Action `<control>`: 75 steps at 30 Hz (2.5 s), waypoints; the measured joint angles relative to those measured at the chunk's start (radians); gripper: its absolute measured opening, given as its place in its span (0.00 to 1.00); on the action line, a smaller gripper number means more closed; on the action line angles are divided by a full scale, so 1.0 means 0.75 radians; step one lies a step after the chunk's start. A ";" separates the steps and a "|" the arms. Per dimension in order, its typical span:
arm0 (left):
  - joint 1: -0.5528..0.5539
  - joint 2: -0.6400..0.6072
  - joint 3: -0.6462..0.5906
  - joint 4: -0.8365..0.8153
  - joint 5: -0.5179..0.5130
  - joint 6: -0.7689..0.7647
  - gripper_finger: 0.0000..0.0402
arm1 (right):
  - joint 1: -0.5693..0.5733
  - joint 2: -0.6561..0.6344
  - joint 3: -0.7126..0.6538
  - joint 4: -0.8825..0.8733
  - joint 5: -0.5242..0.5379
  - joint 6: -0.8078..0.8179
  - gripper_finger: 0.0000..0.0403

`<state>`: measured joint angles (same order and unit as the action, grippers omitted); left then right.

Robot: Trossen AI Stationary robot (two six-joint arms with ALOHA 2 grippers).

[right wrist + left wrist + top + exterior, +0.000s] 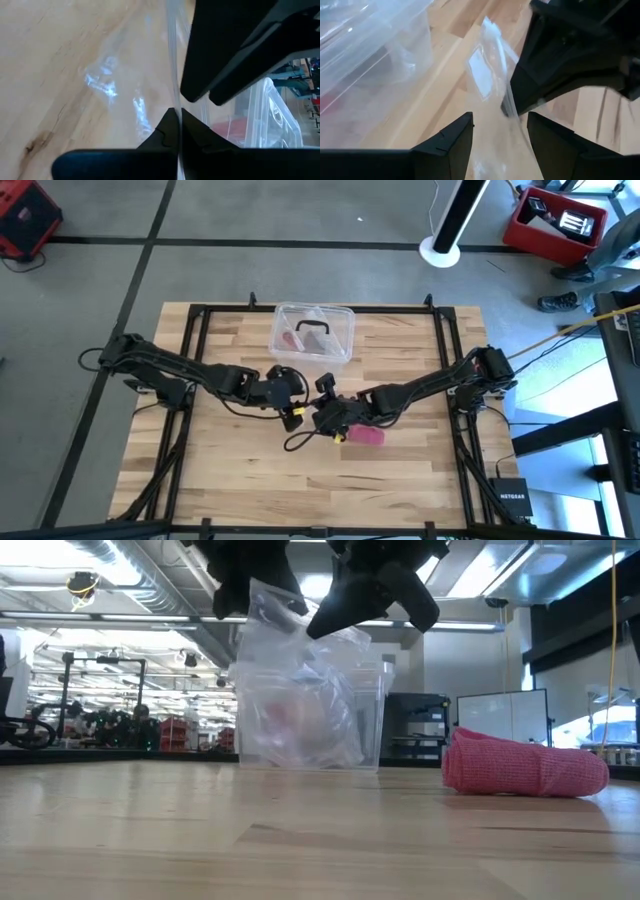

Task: Roll bandage
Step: Prepare the transparent zip bag

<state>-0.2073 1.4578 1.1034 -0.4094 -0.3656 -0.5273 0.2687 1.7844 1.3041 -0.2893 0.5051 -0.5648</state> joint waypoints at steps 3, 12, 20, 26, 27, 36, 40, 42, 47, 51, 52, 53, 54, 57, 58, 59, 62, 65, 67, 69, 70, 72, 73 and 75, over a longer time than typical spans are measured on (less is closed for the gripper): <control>0.000 0.007 0.000 -0.002 0.000 0.000 0.44 | 0.000 0.000 0.000 0.003 0.000 0.001 0.00; 0.013 0.054 0.000 -0.005 0.012 0.086 0.04 | 0.006 0.000 0.000 0.003 -0.001 0.007 0.00; 0.002 0.043 0.007 -0.097 -0.396 0.126 0.01 | 0.081 0.000 0.001 -0.014 -0.201 0.153 0.00; -0.075 0.041 0.031 0.067 -0.466 0.366 0.01 | 0.092 0.024 0.003 -0.107 -0.309 0.437 0.00; -0.095 0.041 0.031 0.096 -0.470 0.383 0.01 | 0.087 0.042 0.003 -0.116 -0.313 0.477 0.00; -0.188 0.056 -0.002 0.024 -0.493 0.258 0.00 | 0.087 0.173 0.001 -0.128 -0.168 0.574 0.00; -0.187 0.077 -0.016 0.036 -0.439 0.212 0.00 | 0.090 0.165 -0.001 -0.046 -0.166 0.577 0.00; -0.194 0.095 -0.019 0.033 -0.423 0.214 0.00 | 0.090 0.165 -0.001 -0.012 -0.186 0.575 0.00; -0.194 0.108 -0.020 0.043 -0.419 0.218 0.00 | 0.078 0.170 -0.002 -0.014 -0.246 0.598 0.03; -0.191 0.120 -0.020 0.041 -0.415 0.224 0.00 | 0.078 0.170 -0.001 -0.004 -0.256 0.658 0.10; -0.191 0.120 -0.020 0.038 -0.414 0.229 0.00 | 0.078 0.170 -0.001 -0.004 -0.267 0.662 0.12; -0.192 0.120 -0.020 0.041 -0.414 0.229 0.00 | 0.078 0.170 -0.001 -0.008 -0.271 0.663 0.16; -0.192 0.120 -0.020 0.044 -0.412 0.230 0.00 | 0.078 0.169 -0.001 -0.009 -0.270 0.663 0.20; -0.192 0.120 -0.020 0.038 -0.409 0.230 0.00 | 0.079 0.143 0.005 -0.038 -0.271 0.664 0.33; -0.192 0.120 -0.020 0.039 -0.409 0.230 0.00 | 0.079 0.129 0.021 -0.081 -0.271 0.667 0.37; -0.192 0.120 -0.020 0.038 -0.409 0.230 0.00 | 0.079 0.112 0.042 -0.126 -0.272 0.675 0.41; -0.192 0.120 -0.020 0.038 -0.409 0.231 0.00 | 0.079 0.043 0.101 -0.287 -0.285 0.702 0.51; -0.193 0.120 -0.020 0.037 -0.406 0.234 0.00 | 0.085 -0.036 0.121 -0.449 -0.338 0.743 0.58; -0.192 0.120 -0.020 0.038 -0.405 0.238 0.00 | 0.089 -0.090 0.122 -0.545 -0.356 0.787 0.60; -0.192 0.120 -0.020 0.038 -0.405 0.237 0.00 | 0.105 -0.138 0.123 -0.643 -0.363 0.842 0.61; -0.192 0.120 -0.020 0.038 -0.406 0.235 0.00 | 0.114 -0.151 0.123 -0.681 -0.365 0.862 0.62; -0.192 0.120 -0.020 0.039 -0.405 0.241 0.00 | 0.139 -0.166 0.123 -0.735 -0.368 0.906 0.62; -0.192 0.120 -0.020 0.040 -0.405 0.247 0.00 | 0.152 -0.167 0.123 -0.772 -0.371 0.924 0.62; -0.192 0.120 -0.020 0.046 -0.405 0.247 0.00 | 0.180 -0.168 0.106 -0.803 -0.370 0.951 0.62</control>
<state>-0.3515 1.5475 1.0882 -0.3748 -0.6697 -0.3418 0.4037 1.6581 1.3835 -0.8917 0.2279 0.1483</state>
